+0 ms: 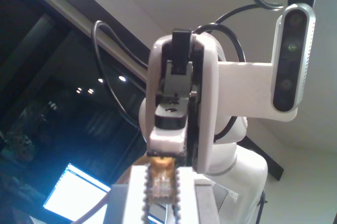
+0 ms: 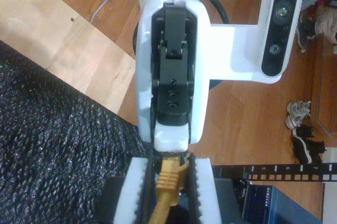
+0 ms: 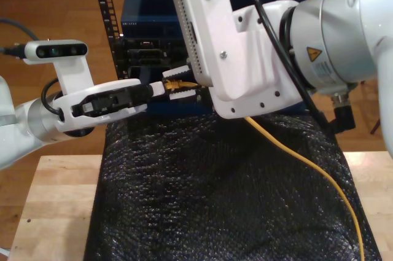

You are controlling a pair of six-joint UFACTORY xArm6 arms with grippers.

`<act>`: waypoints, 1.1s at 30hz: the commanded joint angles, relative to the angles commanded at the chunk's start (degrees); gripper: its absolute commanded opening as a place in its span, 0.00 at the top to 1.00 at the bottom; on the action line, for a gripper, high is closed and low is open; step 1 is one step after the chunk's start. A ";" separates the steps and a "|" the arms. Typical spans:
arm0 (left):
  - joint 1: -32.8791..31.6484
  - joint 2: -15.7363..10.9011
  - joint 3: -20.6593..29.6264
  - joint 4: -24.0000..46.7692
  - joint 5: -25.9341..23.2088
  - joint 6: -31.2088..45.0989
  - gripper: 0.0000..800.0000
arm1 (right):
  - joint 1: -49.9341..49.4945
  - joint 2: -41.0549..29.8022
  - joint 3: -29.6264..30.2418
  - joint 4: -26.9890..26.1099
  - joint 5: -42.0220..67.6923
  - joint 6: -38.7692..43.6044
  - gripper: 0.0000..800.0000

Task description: Grab the cable and plug it in

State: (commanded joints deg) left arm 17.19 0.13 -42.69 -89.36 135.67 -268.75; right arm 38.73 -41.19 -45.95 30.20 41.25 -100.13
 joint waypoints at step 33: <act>0.00 0.62 0.09 0.00 1.67 -1.49 0.49 | 0.00 -0.09 0.70 0.09 -0.97 0.79 1.00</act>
State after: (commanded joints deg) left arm 17.19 0.75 -42.60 -89.36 137.34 -270.24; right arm 38.73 -41.27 -45.24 30.29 40.29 -99.34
